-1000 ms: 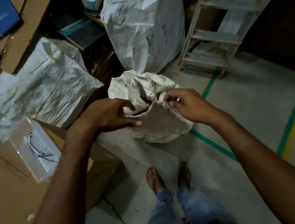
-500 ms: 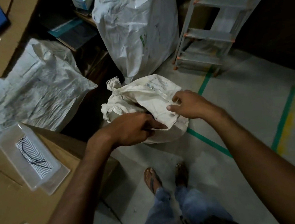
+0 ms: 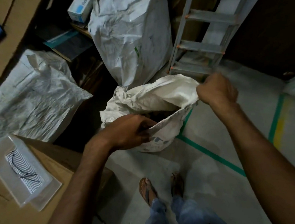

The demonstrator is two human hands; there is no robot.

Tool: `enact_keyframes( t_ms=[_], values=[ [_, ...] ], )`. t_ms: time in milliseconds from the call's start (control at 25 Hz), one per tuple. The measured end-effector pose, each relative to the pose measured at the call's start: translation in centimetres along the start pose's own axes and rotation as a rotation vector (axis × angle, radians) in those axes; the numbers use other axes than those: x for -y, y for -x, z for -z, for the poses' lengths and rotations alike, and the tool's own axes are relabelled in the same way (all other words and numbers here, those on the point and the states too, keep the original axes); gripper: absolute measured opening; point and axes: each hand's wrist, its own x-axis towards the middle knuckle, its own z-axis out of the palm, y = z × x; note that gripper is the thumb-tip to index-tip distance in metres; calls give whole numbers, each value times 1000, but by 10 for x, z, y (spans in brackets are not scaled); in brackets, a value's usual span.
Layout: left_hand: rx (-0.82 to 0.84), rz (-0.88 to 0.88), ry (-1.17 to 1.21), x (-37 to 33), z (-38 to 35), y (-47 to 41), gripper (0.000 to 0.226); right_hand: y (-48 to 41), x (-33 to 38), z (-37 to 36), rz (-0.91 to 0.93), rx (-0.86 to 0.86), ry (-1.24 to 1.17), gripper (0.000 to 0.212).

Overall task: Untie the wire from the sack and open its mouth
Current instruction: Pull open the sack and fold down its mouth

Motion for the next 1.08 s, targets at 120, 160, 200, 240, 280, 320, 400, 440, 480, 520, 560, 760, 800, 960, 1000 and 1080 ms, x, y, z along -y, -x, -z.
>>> enact_keyframes(
  t_ms=[120, 160, 200, 240, 280, 320, 400, 440, 480, 520, 560, 760, 800, 960, 1000, 1080],
  values=[
    [19, -36, -88, -7, -4, -10, 37, 0, -7, -10, 171, 126, 401, 57],
    [54, -59, -85, -11, -9, -10, 39, 0, -5, -14, 280, 156, 483, 69],
    [84, -84, -67, -15, -13, -11, 37, -3, -1, -20, 421, 183, 542, 79],
    [104, -101, -46, -16, -17, -11, 36, -6, 6, -28, 567, 219, 576, 86],
    [115, -107, -20, -16, -20, -11, 35, -7, 17, -38, 682, 277, 576, 91],
    [119, -109, 6, -16, -24, -12, 35, -4, 29, -50, 747, 351, 553, 92],
    [112, -108, 63, -11, -29, -15, 35, 2, 52, -78, 801, 475, 527, 82],
    [108, -96, 99, -8, -31, -17, 35, 4, 60, -90, 845, 507, 540, 68],
    [108, -67, 151, -4, -32, -17, 35, 4, 64, -102, 885, 510, 565, 53],
    [119, -35, 213, 1, -33, -18, 35, 1, 66, -110, 884, 493, 566, 42],
    [130, -9, 281, 7, -33, -19, 36, -4, 67, -111, 839, 471, 517, 38],
    [121, 186, 369, 28, -27, -24, 26, -62, 62, -72, 352, 190, -111, 39],
    [109, 221, 371, 27, -22, -27, 23, -76, 56, -57, 224, 163, -245, 41],
    [-75, 262, 381, 20, 10, -37, 25, -121, 36, -12, 3, 312, -749, 36],
    [-120, 274, 336, 19, 17, -39, 31, -121, 35, -6, 50, 399, -773, 29],
    [-235, 300, 153, 15, 22, -44, 41, -116, 31, 0, 206, 440, -709, 18]
  ],
)
